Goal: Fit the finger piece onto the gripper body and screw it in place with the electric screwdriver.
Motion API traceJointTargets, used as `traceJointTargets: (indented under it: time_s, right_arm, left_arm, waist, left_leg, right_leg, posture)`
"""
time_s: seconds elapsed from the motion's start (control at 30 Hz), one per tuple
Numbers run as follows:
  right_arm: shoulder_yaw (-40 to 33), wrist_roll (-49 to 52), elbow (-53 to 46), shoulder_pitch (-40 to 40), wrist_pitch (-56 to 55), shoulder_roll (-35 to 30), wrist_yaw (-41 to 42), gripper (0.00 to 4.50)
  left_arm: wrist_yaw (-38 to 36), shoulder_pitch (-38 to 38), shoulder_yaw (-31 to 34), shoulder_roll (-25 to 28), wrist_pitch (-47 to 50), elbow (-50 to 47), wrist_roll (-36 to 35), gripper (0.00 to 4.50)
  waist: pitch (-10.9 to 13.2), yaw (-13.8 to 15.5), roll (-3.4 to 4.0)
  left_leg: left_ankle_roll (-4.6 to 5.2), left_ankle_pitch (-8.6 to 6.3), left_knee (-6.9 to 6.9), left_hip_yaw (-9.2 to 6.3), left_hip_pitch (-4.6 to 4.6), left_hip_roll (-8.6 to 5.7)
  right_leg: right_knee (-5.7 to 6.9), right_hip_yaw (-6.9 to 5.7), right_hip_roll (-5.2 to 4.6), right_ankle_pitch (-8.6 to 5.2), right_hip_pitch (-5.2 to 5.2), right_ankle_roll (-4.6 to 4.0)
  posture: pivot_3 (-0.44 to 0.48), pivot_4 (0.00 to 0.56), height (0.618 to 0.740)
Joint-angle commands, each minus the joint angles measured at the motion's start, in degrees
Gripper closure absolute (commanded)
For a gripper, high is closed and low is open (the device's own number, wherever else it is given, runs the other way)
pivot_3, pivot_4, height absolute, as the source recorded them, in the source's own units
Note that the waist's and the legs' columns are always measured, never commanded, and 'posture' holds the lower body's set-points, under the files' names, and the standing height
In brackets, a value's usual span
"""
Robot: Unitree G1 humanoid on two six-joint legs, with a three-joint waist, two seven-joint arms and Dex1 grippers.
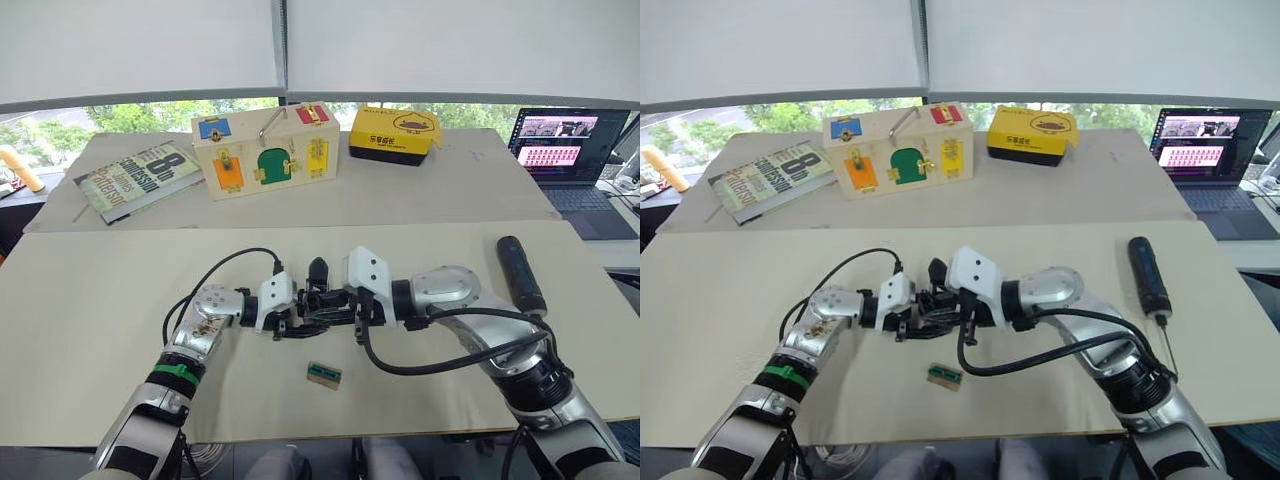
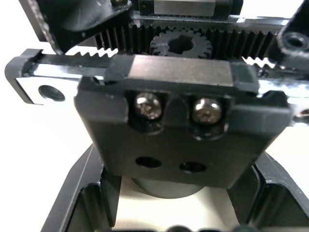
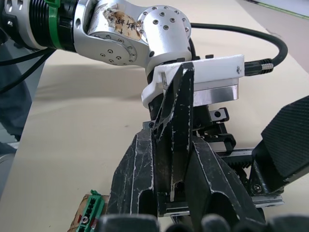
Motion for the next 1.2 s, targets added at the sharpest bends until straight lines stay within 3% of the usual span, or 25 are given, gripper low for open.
traceJointTargets:
  time_s: [0.03,0.53,1.2]
  right_arm:
    - [2.0,-1.5,3.8,-0.4,1.2,-0.9,1.4,4.09]
    - [3.0,-3.5,8.7,-2.9,-0.9,2.4,0.8,4.09]
    - [3.7,-4.7,12.4,-1.6,0.4,1.2,0.8,4.09]
  left_arm:
    - [-0.6,3.0,-1.5,1.8,2.2,0.4,1.8,2.14]
    - [-0.3,3.6,-1.5,2.3,3.1,-1.0,1.5,2.14]
    - [0.2,3.3,-1.2,2.2,2.2,-0.8,1.4,2.14]
  waist:
    - [0.0,0.0,-0.01]
    - [-0.2,-0.2,-0.04]
    - [-0.8,-0.2,0.01]
  left_leg:
    - [0.00,0.00,-0.01,0.00,0.01,0.00]
    - [-0.02,-0.01,-0.12,-0.01,0.21,0.04]
    - [-0.04,-0.03,-0.23,-0.01,0.30,0.05]
  right_leg:
    - [-0.01,0.02,0.01,0.00,0.00,0.00]
    - [0.00,0.56,0.36,0.03,-0.03,-0.06]
    - [-0.06,0.63,0.41,0.05,-0.03,-0.11]
  posture:
    - [0.000,0.150,0.740]
    - [0.000,0.150,0.740]
    - [0.000,0.150,0.740]
